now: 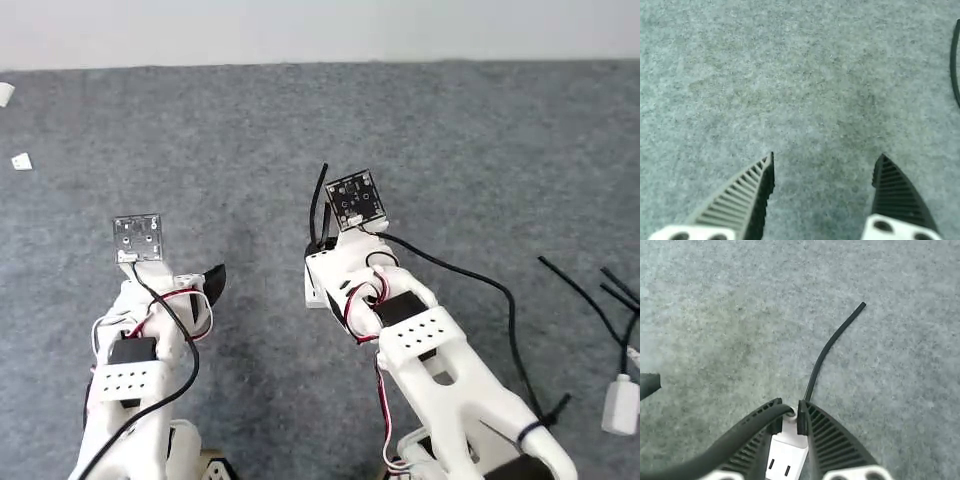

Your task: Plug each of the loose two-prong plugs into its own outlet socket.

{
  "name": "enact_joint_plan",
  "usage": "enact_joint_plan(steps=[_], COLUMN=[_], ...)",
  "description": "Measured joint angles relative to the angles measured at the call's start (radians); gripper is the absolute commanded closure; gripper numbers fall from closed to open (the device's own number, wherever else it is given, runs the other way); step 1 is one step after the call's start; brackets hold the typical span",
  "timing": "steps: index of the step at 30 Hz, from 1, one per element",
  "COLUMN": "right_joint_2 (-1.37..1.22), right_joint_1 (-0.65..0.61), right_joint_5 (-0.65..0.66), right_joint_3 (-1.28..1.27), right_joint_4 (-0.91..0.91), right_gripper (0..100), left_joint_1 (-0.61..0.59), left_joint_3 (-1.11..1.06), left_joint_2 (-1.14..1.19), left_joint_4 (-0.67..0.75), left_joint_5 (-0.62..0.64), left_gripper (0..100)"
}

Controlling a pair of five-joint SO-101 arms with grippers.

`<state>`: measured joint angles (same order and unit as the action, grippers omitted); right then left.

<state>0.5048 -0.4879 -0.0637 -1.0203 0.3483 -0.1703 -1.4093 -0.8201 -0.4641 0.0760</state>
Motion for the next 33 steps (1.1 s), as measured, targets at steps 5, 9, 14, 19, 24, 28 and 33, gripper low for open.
enact_joint_plan(steps=[5, 9, 14, 19, 24, 28, 33], right_joint_2=[-0.005, -0.068, -0.104, -0.104, -0.104, -0.103, -0.101], right_joint_1=[0.0, 0.002, 0.002, 0.002, 0.0, -0.002, -0.029], right_joint_5=[0.0, 0.0, 0.0, 0.0, 0.0, 0.015, 0.06], right_joint_3=[0.0, 0.002, 0.017, 0.018, 0.032, 0.052, 0.055], right_joint_4=[-0.028, -0.054, -0.054, -0.025, 0.084, 0.14, 0.153], right_gripper=[99.0, 99.0, 99.0, 99.0, 99.0, 99.0, 99.1], left_joint_1=[0.0, 0.0, 0.0, 0.0, -0.018, -0.02, -0.021], left_joint_3=[-0.005, -0.005, -0.005, -0.005, -0.005, -0.005, -0.005], left_joint_2=[0.0, 0.0, 0.0, 0.0, 0.0, 0.0, 0.0], left_joint_4=[0.002, 0.002, 0.002, 0.002, 0.002, 0.002, 0.002], left_joint_5=[0.0, 0.0, 0.0, 0.0, 0.0, 0.0, 0.0], left_gripper=[70, 70, 70, 70, 70, 70, 70])
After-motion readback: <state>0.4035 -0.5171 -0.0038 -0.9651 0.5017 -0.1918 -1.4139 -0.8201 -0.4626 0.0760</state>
